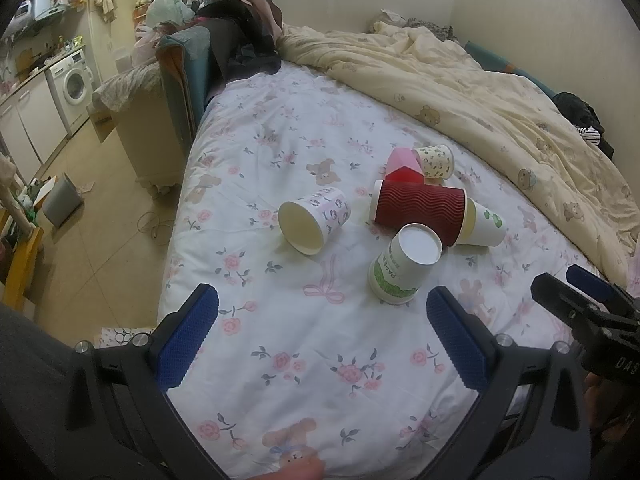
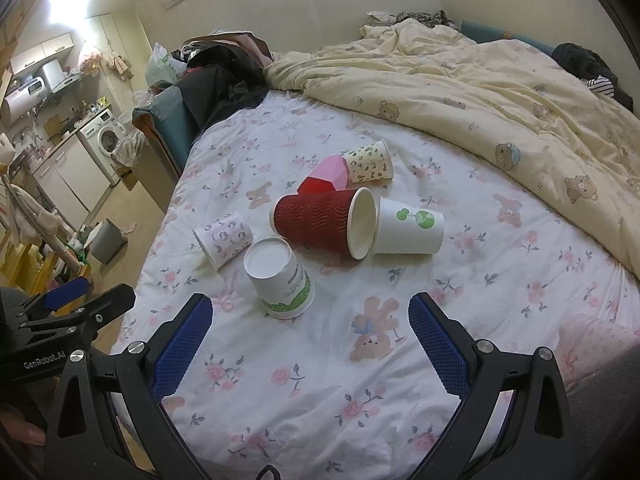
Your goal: Flip cup upside down
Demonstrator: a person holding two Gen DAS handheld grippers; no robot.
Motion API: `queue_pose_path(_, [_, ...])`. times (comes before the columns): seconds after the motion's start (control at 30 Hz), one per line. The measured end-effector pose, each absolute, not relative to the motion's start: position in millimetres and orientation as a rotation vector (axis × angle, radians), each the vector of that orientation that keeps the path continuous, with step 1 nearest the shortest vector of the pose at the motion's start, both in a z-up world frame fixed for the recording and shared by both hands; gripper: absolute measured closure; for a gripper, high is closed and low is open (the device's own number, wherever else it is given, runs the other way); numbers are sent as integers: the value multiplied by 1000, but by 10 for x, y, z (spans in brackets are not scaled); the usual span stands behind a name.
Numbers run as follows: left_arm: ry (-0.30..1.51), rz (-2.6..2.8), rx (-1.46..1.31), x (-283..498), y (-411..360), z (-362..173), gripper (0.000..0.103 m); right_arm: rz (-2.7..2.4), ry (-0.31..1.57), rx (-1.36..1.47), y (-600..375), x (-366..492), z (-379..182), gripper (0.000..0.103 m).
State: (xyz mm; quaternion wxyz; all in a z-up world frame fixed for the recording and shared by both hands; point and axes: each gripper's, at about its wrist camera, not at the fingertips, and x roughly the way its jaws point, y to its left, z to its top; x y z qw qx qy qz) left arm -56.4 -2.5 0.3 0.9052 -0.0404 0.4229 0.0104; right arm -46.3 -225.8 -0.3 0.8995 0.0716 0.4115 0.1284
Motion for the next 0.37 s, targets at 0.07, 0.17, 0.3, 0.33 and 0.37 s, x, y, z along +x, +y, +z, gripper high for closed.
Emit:
queue_pose_path(0.07, [876, 22, -83, -559, -24, -1, 0, 268, 850, 145, -2249, -470, -10, 2])
queue_pose_path(0.17, [878, 20, -79, -555, -26, 1, 0, 270, 853, 145, -2244, -469, -20, 2])
queue_pose_path(0.3, [871, 25, -81, -560, -13, 3, 0, 270, 852, 145, -2243, -468, -19, 2])
queue_pose_path(0.33, [871, 24, -82, -564, -18, 1, 0, 271, 853, 146, -2243, -470, -21, 2])
queue_pose_path(0.37, [872, 24, -82, -560, -13, 1, 0, 271, 854, 146, -2241, -471, -23, 2])
